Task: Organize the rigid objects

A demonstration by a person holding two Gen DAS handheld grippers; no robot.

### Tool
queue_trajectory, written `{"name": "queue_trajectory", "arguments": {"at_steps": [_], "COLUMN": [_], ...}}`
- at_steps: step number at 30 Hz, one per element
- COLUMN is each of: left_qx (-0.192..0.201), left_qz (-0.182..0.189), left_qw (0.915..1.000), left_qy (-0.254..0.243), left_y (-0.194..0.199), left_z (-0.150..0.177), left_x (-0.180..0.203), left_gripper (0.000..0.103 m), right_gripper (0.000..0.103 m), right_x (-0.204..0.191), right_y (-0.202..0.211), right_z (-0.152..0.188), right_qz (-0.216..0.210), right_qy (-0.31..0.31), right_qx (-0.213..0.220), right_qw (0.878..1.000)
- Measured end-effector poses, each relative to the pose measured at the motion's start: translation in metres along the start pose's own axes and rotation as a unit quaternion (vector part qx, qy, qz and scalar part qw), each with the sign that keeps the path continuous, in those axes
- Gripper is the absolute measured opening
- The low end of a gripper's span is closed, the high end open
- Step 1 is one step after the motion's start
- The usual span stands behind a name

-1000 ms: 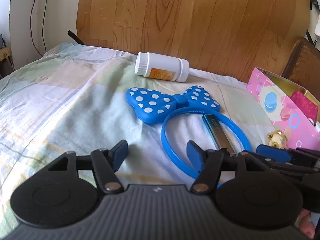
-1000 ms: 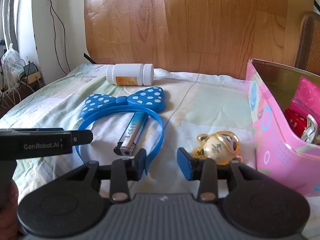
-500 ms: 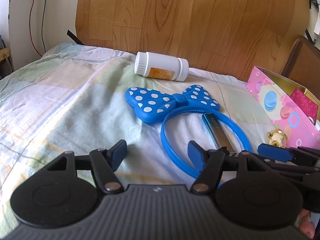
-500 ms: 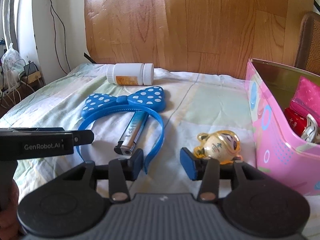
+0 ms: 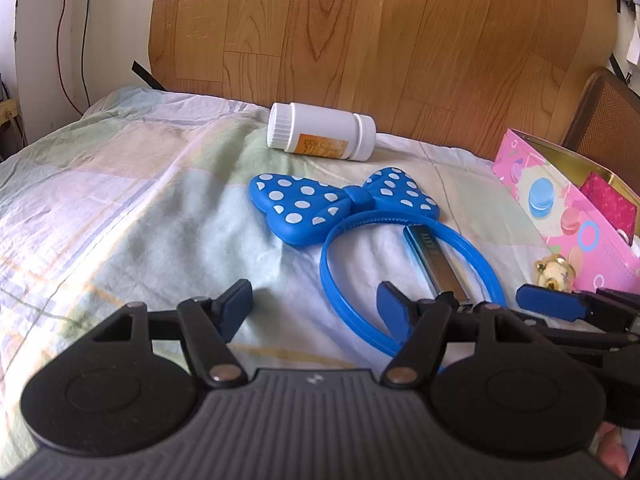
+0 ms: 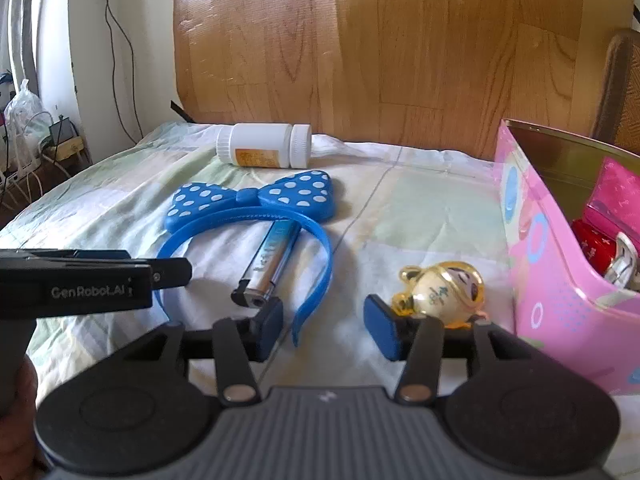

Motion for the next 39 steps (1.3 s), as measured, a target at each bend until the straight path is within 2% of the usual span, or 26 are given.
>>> {"name": "queue_trajectory", "arguments": {"at_steps": [5, 13, 14, 16, 18, 22, 26, 32, 36, 39], "left_qx": [-0.005, -0.01, -0.01, -0.01, -0.007, -0.002, 0.002, 0.012, 0.056, 0.087], "left_qz": [0.006, 0.008, 0.009, 0.01, 0.011, -0.005, -0.012, -0.016, -0.02, -0.016], "left_qw": [0.9999, 0.9998, 0.9997, 0.9998, 0.9998, 0.9999, 0.9998, 0.9997, 0.998, 0.9958], "left_qy": [-0.008, -0.018, -0.018, -0.017, -0.013, -0.012, -0.016, 0.012, 0.023, 0.025], "left_y": [-0.002, -0.005, -0.005, -0.005, -0.005, -0.004, -0.003, 0.001, 0.018, 0.032], "left_z": [0.0, -0.001, -0.001, -0.002, -0.002, -0.004, -0.004, -0.006, -0.012, -0.022], "left_x": [0.002, 0.004, 0.004, 0.004, 0.003, -0.001, -0.001, -0.011, -0.012, -0.004], "left_gripper": [0.079, 0.083, 0.083, 0.082, 0.079, 0.063, 0.038, 0.007, 0.005, 0.004], "right_gripper": [0.05, 0.05, 0.047, 0.027, 0.013, 0.01, 0.009, 0.009, 0.009, 0.009], "right_x": [-0.001, -0.002, -0.001, -0.001, -0.001, 0.0, -0.005, -0.037, -0.05, -0.044], "right_y": [0.0, 0.001, 0.001, 0.002, 0.002, 0.004, 0.018, 0.042, 0.053, 0.061], "right_z": [0.0, -0.001, -0.001, -0.001, -0.001, -0.003, -0.007, -0.012, -0.014, -0.017], "right_qz": [-0.008, -0.006, -0.005, -0.005, -0.007, -0.006, -0.004, 0.022, 0.038, 0.038], "right_qy": [0.0, 0.002, 0.002, 0.002, 0.001, -0.008, 0.001, 0.097, 0.134, 0.117], "right_qx": [0.0, 0.0, 0.001, 0.003, 0.005, 0.012, 0.05, 0.119, 0.155, 0.176], "right_qw": [1.0, 1.0, 1.0, 1.0, 1.0, 1.0, 0.999, 0.988, 0.978, 0.977]}}
Point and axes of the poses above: each gripper's, at about its wrist camera, not at the fingertips, and y roughly against the way its jaws point, x to its right, z to its underside, the point moved 10 cm from there along -y, roughly the way its jaws point, and after that the axes turned 1 degree about x, right-handed, at the moved point
